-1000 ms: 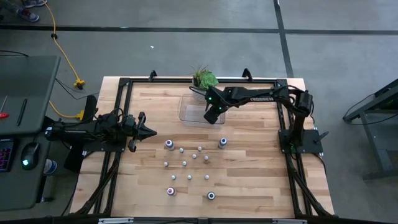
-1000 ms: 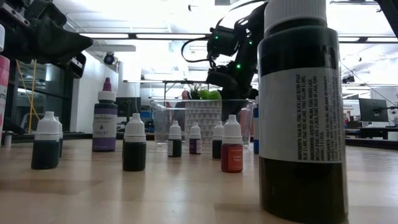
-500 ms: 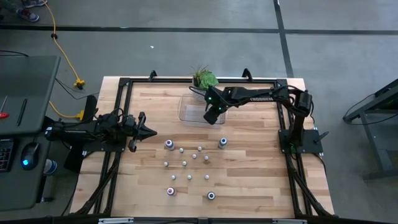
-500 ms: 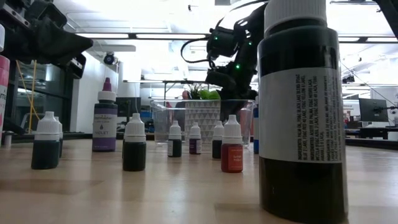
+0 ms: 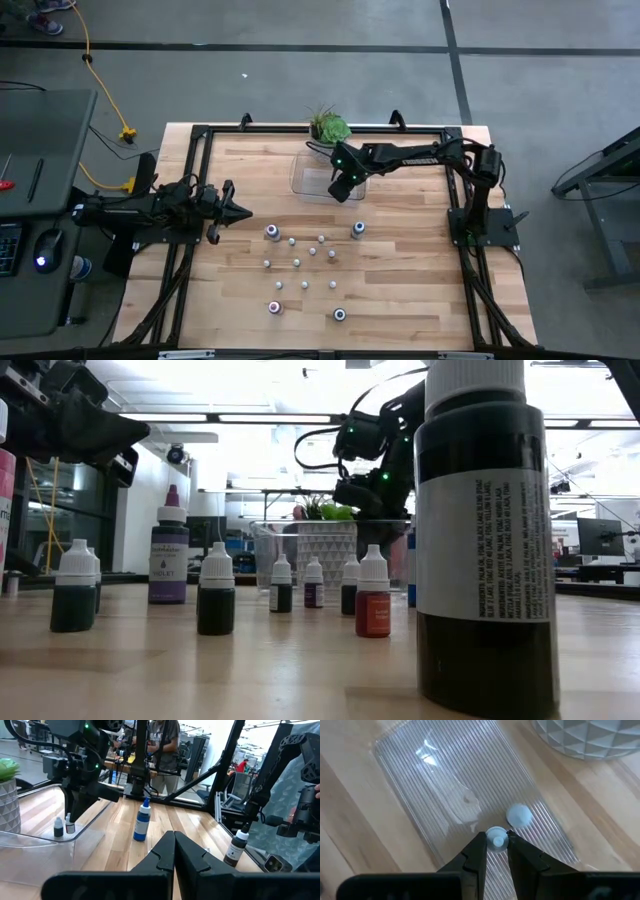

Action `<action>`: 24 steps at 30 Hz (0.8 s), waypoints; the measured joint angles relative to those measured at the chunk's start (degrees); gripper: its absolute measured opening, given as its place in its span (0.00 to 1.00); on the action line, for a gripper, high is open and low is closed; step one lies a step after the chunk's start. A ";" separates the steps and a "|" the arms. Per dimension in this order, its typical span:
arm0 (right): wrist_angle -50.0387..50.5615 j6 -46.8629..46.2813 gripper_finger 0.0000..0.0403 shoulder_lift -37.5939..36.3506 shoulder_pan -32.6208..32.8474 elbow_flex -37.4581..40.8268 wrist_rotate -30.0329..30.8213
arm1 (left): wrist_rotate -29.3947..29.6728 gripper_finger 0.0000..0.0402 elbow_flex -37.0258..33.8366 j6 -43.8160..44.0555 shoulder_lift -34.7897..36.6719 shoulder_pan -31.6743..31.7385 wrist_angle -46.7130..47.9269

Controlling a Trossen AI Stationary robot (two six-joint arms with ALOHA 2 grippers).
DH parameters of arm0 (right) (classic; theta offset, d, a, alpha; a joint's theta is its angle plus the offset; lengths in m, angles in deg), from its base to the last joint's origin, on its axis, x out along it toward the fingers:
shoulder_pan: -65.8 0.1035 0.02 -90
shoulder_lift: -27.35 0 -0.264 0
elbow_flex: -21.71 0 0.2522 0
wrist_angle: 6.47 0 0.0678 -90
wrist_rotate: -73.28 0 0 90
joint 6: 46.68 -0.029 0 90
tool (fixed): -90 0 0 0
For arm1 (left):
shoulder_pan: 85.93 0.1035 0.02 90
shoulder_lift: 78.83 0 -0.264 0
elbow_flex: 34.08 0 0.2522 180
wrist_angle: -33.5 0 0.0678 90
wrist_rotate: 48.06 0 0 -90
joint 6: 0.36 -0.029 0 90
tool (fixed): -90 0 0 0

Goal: Pick & Place food coloring
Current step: Put the small orange food coloring bottle into the bin, then put the small black food coloring bottle into the bin

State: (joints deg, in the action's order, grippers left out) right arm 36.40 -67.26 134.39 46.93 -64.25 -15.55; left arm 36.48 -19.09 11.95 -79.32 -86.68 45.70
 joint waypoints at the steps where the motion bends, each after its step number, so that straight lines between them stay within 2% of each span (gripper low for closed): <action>1: -0.18 0.00 0.15 0.00 0.00 0.00 -0.02 | 0.01 0.00 0.00 0.00 0.00 -0.01 0.00; 11: -0.07 0.66 0.18 0.00 0.00 0.00 -0.11 | 0.00 0.00 0.01 0.00 0.00 0.00 0.00; 24: 0.39 1.11 0.31 -0.03 0.00 0.00 -0.24 | -0.02 0.00 -0.01 0.00 0.00 0.00 0.02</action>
State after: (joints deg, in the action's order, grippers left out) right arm 36.79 -66.14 134.36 46.93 -64.25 -15.79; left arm 36.46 -19.10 11.95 -79.32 -86.68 45.72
